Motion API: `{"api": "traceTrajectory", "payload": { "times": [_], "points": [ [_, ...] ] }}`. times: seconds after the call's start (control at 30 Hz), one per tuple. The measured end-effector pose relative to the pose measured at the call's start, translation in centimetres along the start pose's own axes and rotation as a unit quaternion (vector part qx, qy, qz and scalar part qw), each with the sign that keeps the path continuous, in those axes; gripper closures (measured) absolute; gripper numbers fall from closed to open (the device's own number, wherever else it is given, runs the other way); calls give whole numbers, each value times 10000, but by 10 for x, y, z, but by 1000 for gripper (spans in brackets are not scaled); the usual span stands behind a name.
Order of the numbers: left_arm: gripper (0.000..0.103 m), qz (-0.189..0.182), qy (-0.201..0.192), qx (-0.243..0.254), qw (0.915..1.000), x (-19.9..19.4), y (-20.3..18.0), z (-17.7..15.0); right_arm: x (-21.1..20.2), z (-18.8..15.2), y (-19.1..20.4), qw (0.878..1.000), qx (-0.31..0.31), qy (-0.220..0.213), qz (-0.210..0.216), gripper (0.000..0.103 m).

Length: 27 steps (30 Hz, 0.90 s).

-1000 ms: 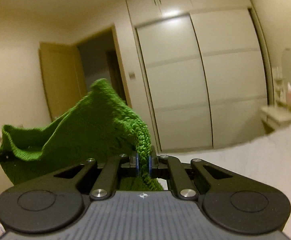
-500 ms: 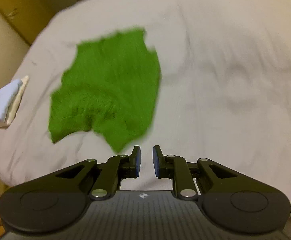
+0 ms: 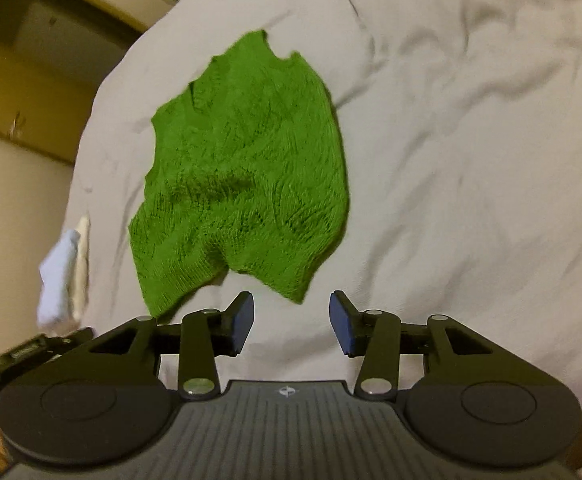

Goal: Fold clothes
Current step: 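Grasp the vest's hem with both grippers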

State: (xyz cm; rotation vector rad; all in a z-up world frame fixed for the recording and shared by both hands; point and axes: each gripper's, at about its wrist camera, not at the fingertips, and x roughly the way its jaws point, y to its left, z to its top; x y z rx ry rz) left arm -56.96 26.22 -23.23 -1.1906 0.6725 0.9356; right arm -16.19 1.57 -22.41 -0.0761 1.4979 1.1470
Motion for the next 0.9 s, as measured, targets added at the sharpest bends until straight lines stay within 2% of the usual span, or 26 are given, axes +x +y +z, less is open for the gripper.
{"api": "traceTrajectory", "payload": {
  "times": [0.13,0.2,0.27,0.4,0.53,0.57,0.6,0.63,0.67,0.8,0.9],
  "points": [
    [54,-290,-10,-76,9996,32,23,11,41,-3,-21,9976,600,-106,340,57],
    [46,-375,-20,56,9993,44,28,14,55,-2,-27,9967,657,-206,438,56],
    [43,-491,-81,160,9986,53,31,17,69,-1,-33,9955,714,-306,537,55],
    [42,-879,-229,136,9958,75,41,15,96,0,-43,9932,789,-470,714,50],
    [41,-1284,-453,86,9907,94,53,8,112,-3,-49,9892,763,-658,1067,50],
    [43,-1375,-540,142,9889,95,54,6,108,-3,-46,9883,664,-756,1143,51],
    [57,-1459,-628,235,9870,95,53,5,104,-3,-43,9873,565,-853,1219,61],
    [70,-1541,-699,347,9850,93,53,4,101,-3,-41,9859,465,-950,1294,79],
    [84,-1621,-754,479,9827,91,52,4,97,-3,-38,9843,366,-1047,1369,84],
    [93,-1817,-1337,1124,9677,48,42,8,82,-3,-26,9756,-32,-1432,1666,91],
    [96,-1877,-1899,1552,9511,-5,33,7,70,-3,-17,9664,-331,-1717,1884,93]
  ]
}}
